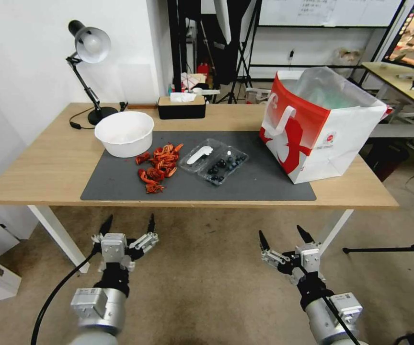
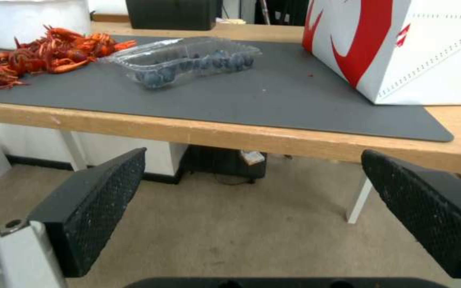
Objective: Close the takeout container lid, then place the container into the takeout bag.
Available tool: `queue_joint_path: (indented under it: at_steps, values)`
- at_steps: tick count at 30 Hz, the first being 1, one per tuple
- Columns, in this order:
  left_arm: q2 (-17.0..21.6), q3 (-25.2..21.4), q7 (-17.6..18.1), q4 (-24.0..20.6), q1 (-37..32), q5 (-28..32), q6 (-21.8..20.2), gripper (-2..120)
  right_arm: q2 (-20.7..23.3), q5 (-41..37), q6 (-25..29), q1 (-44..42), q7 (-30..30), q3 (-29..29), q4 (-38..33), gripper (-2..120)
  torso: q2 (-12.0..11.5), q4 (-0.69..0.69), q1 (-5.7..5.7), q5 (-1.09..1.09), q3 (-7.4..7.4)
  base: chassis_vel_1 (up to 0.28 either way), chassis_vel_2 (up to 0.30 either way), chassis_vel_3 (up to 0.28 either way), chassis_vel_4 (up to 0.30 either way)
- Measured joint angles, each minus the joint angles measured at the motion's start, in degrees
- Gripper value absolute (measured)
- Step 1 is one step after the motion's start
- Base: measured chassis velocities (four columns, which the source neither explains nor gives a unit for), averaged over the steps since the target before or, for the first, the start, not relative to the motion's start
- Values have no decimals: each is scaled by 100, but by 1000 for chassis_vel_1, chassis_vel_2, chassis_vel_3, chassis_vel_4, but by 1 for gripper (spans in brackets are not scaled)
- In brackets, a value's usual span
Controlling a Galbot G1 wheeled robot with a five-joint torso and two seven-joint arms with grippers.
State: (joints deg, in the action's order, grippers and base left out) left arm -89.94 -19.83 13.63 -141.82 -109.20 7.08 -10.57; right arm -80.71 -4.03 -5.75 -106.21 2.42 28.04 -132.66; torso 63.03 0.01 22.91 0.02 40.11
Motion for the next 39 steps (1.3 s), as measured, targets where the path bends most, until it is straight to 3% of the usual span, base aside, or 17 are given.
queue_joint_path:
  at_steps: [2,6,26,39]
  values:
    - [-61,173,199,-86,-47,96,-40,100,13,-3,10,12,1,2,18,100,0,0,0,-1,0,0,0,0,0]
    - [-81,184,236,-90,-23,134,47,100,31,-3,37,47,1,13,36,100,0,-1,0,-2,0,0,0,0,0]
    - [-55,14,12,-36,19,162,239,100,128,-9,212,208,5,62,87,100,0,-1,0,-2,0,0,0,0,0]
    - [159,-190,-93,158,222,305,255,100,536,112,126,1311,10,32,264,100,0,-2,2,-2,0,0,0,0,0]
